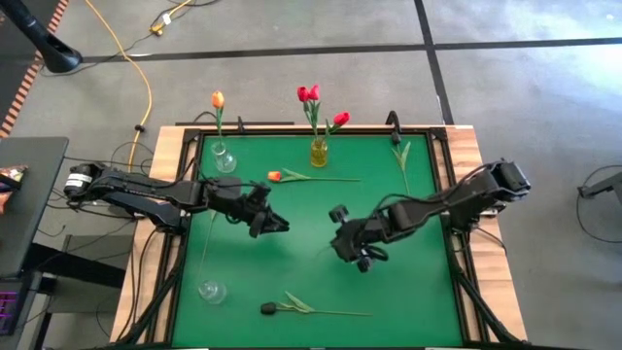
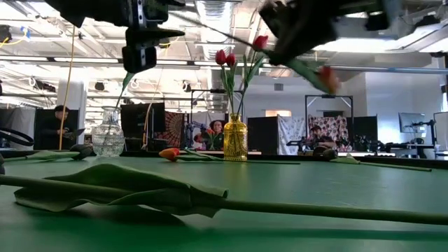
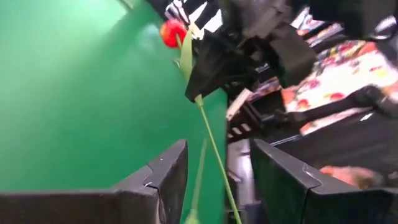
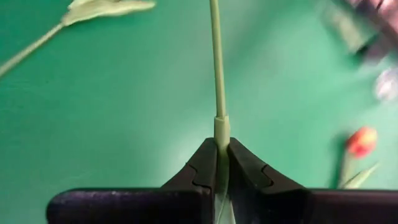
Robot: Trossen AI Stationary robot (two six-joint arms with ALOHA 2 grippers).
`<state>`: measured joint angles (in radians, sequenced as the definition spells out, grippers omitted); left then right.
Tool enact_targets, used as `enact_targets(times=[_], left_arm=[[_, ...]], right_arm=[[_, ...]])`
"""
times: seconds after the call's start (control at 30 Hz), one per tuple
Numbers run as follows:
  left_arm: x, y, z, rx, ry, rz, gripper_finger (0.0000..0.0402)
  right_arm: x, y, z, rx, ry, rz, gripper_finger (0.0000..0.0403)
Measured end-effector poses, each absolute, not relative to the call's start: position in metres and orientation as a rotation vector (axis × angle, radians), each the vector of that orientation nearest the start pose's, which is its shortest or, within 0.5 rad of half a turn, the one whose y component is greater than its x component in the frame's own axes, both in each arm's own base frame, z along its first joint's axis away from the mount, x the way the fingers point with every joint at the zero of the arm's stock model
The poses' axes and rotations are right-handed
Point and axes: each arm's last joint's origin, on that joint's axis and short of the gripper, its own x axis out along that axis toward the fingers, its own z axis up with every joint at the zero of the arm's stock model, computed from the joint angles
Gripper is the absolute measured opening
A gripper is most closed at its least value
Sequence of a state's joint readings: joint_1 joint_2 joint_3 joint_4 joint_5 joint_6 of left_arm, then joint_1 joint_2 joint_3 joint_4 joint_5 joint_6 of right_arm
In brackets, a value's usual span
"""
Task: Sort flowers into vase by color
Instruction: Put the bottom orange flower into the top transparent vase
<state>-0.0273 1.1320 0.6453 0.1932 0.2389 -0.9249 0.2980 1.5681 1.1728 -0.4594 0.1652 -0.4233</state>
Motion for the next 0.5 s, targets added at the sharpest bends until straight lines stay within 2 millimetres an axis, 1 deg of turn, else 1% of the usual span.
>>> enact_targets(times=[0.1, 0.3, 0.4, 0.5], left_arm=[[0.244, -0.015, 0.253, -1.070, 0.427, -0.125, 0.0163], [0.243, -0.019, 0.253, -1.210, 0.475, -0.146, 0.0163], [0.243, -0.021, 0.253, -1.250, 0.487, -0.146, 0.0163], [0.243, -0.022, 0.253, -1.267, 0.493, -0.145, 0.0163]], right_arm=[[0.326, 0.087, 0.262, -0.742, 0.710, 0.302, 0.0052], [0.338, 0.074, 0.274, -1.016, 0.611, 0.153, 0.0052], [0.342, 0.069, 0.279, -1.110, 0.583, 0.080, 0.0052], [0.345, 0.066, 0.285, -1.159, 0.541, 0.037, 0.0052]])
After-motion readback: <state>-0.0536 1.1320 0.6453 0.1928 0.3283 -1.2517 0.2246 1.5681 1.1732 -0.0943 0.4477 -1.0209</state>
